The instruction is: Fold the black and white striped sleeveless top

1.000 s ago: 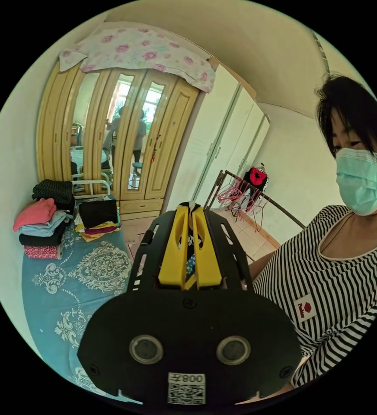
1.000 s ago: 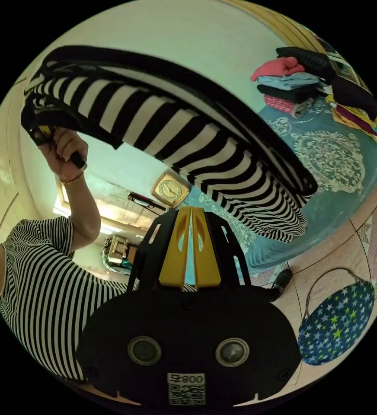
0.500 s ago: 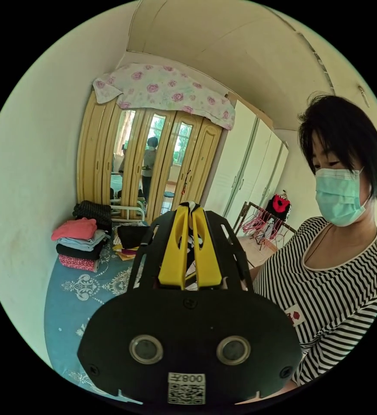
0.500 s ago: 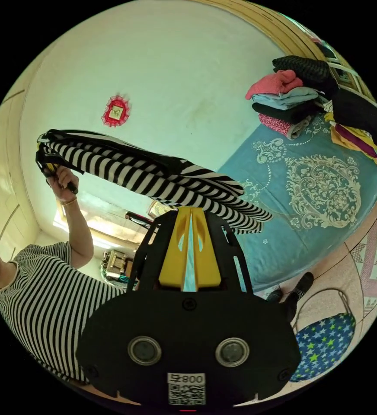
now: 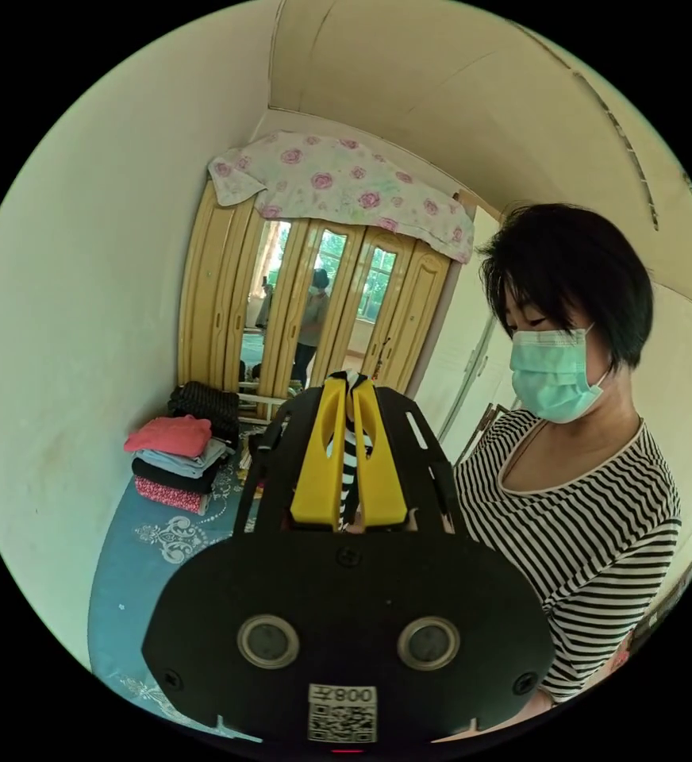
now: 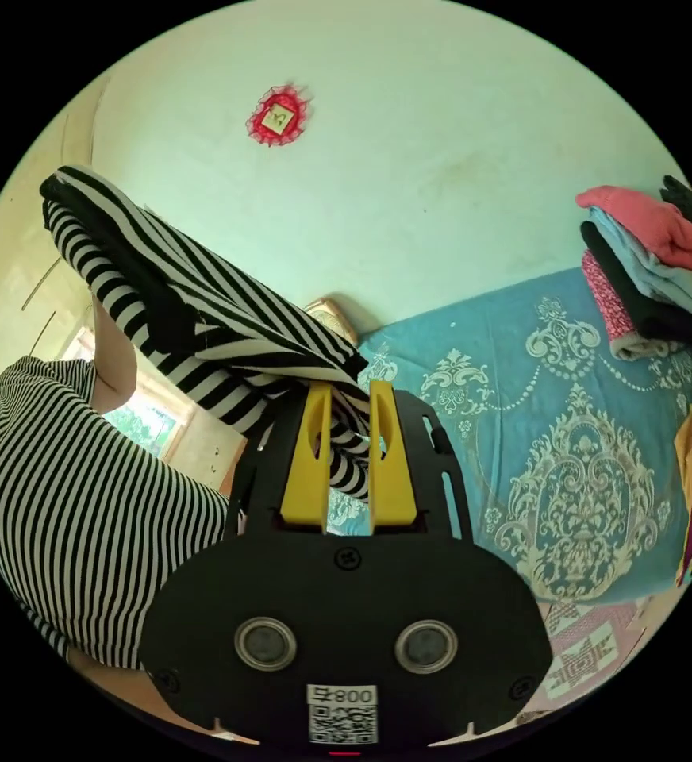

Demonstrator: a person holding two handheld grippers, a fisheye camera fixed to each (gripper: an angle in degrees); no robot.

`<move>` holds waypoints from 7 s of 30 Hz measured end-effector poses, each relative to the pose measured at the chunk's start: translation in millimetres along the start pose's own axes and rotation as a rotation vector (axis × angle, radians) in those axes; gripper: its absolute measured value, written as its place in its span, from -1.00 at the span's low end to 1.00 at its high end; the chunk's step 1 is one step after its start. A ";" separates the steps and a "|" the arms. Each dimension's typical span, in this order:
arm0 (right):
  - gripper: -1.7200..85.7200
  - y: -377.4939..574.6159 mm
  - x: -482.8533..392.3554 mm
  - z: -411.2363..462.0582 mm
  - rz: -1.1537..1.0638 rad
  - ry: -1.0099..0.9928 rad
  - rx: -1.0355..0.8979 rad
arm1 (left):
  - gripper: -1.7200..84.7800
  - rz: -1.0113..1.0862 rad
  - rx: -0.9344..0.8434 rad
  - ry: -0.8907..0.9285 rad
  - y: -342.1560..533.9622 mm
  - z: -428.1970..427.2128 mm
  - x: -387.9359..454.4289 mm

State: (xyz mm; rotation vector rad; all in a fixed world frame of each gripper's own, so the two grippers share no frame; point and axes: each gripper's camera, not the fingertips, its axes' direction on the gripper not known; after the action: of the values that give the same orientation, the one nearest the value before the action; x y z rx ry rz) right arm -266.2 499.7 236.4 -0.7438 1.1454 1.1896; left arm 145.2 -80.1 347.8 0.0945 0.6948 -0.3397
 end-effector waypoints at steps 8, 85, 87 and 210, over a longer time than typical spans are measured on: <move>-0.93 -49.1 -13.5 -101.1 -0.076 0.080 -0.018 | -0.93 -0.229 0.073 -0.342 46.4 -66.9 -7.4; -0.95 -199.9 -289.4 -192.9 -0.304 0.192 -0.117 | -0.93 -0.691 0.161 -0.476 377.8 -396.4 216.7; -0.95 -234.8 -241.9 -158.3 -0.268 0.221 -0.196 | -0.93 -0.786 0.144 -0.487 409.1 -389.3 171.4; -0.91 18.7 277.7 -229.9 0.741 -0.063 -0.105 | -0.80 -1.565 0.322 -0.630 940.1 -318.7 561.3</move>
State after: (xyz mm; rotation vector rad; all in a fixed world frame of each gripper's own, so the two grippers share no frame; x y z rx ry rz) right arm -356.8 382.4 -92.9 -0.3474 1.3602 1.8831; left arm 669.4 712.9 -282.1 -0.2763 -0.0638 -1.8888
